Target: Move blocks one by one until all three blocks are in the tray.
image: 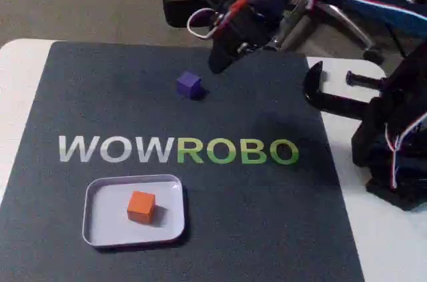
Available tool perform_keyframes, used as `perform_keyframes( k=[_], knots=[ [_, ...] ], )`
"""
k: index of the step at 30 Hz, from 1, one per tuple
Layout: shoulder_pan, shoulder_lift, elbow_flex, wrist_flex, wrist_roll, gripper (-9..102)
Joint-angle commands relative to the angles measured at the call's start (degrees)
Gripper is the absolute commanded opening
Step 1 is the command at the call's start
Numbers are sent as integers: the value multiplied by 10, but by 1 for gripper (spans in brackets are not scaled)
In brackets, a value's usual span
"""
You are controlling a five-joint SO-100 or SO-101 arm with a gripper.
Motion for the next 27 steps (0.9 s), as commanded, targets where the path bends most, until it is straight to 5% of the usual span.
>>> perform_keyframes(
  k=[1, 14, 27],
  knots=[
    [13, -13, -23, -16, -29, -2],
    [85, -106, -25, -125, -138, 8],
    [142, -108, -15, -116, -251, 19]
  ],
)
